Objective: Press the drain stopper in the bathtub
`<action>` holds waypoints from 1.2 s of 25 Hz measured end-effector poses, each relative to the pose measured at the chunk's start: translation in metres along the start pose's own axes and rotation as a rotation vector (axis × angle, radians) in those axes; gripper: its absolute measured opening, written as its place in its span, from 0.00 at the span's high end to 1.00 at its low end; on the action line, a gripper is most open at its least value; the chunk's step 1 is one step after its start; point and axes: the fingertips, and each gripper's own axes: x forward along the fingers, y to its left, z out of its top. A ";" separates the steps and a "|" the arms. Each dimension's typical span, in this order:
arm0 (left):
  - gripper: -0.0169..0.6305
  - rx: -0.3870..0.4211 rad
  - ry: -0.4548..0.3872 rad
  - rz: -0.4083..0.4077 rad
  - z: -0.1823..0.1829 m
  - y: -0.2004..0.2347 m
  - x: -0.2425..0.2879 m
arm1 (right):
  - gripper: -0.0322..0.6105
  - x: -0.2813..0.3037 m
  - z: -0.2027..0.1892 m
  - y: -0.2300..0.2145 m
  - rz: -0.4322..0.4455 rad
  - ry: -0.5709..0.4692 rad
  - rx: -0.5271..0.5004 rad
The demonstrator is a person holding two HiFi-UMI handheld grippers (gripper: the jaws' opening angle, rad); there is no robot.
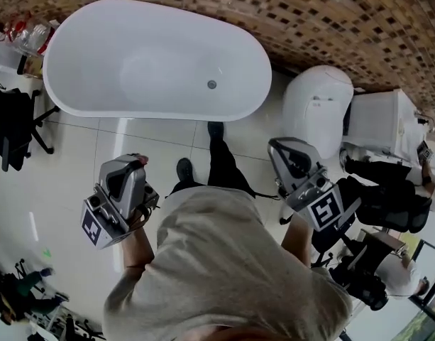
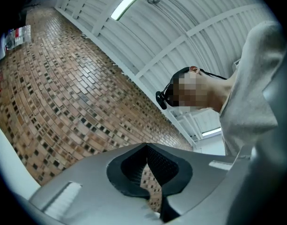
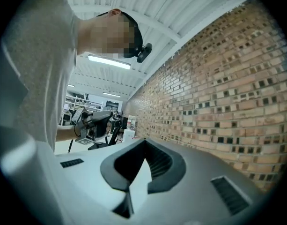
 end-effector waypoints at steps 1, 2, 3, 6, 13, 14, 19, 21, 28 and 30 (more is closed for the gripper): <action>0.99 0.007 0.016 0.026 -0.010 0.008 0.009 | 0.95 0.006 -0.014 -0.015 0.018 0.003 0.024; 0.99 0.011 0.032 0.057 -0.021 0.016 0.018 | 0.95 0.011 -0.029 -0.031 0.034 0.009 0.053; 0.99 0.006 0.049 0.092 -0.034 0.026 0.028 | 0.95 0.017 -0.047 -0.047 0.048 0.023 0.085; 0.99 -0.048 0.100 0.171 -0.078 0.054 0.061 | 0.95 0.036 -0.112 -0.102 0.079 0.131 0.140; 0.99 -0.208 0.194 0.282 -0.202 0.112 0.107 | 0.95 0.093 -0.350 -0.204 0.141 0.563 0.177; 0.99 -0.228 0.211 0.309 -0.219 0.117 0.104 | 0.95 0.105 -0.388 -0.211 0.146 0.579 0.190; 0.99 -0.322 0.258 0.460 -0.284 0.136 0.061 | 0.95 0.157 -0.588 -0.212 0.148 0.754 0.283; 0.99 -0.358 0.254 0.503 -0.307 0.142 0.043 | 0.95 0.177 -0.668 -0.199 0.173 0.843 0.300; 0.99 -0.375 0.329 0.651 -0.391 0.158 -0.031 | 0.95 0.173 -0.943 -0.149 0.226 1.200 0.351; 0.99 -0.390 0.336 0.701 -0.410 0.158 -0.054 | 0.95 0.163 -0.995 -0.141 0.215 1.265 0.360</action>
